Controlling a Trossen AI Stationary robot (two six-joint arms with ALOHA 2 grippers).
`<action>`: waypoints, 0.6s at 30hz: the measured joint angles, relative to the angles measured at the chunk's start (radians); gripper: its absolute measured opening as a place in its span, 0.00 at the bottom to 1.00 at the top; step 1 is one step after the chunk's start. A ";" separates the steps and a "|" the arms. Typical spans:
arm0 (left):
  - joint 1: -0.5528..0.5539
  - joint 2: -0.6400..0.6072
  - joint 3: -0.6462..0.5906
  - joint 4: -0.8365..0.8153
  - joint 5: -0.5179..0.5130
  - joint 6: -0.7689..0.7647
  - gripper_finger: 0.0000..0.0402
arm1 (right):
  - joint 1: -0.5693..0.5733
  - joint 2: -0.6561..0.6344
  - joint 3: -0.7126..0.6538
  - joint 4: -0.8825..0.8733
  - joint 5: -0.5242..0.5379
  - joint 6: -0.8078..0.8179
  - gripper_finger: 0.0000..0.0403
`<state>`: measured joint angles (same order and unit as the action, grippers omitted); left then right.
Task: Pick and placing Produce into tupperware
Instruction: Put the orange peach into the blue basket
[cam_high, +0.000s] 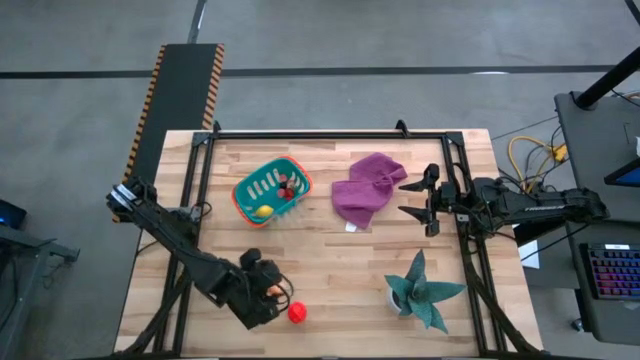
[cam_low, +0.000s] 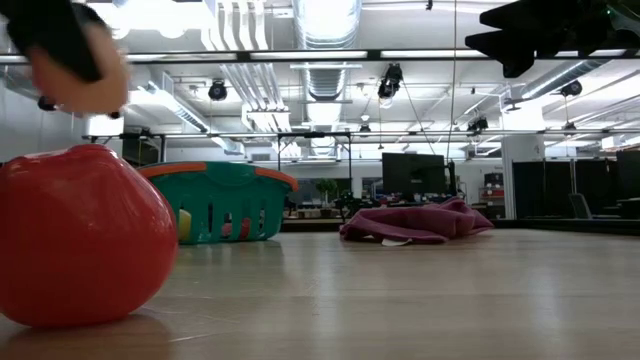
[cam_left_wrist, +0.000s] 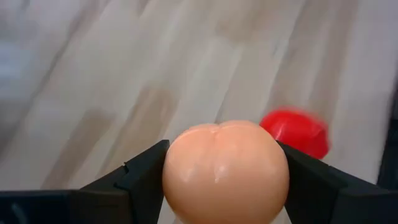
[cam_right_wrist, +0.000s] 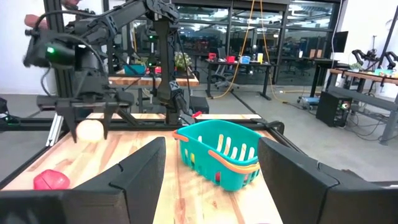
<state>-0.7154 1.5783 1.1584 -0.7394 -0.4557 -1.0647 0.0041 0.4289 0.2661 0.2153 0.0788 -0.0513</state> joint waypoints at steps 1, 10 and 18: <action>0.007 -0.003 0.000 0.037 -0.016 0.049 0.60 | 0.000 0.000 0.000 0.000 0.000 0.000 0.61; 0.070 -0.011 0.002 0.414 -0.045 0.518 0.60 | 0.000 0.000 0.000 0.000 -0.001 0.000 0.61; 0.108 -0.028 0.002 0.713 0.051 0.888 0.60 | 0.000 0.000 0.000 0.000 -0.001 0.000 0.61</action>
<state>-0.6078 1.5508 1.1606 -0.0262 -0.4048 -0.1762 0.0042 0.4290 0.2661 0.2153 0.0780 -0.0515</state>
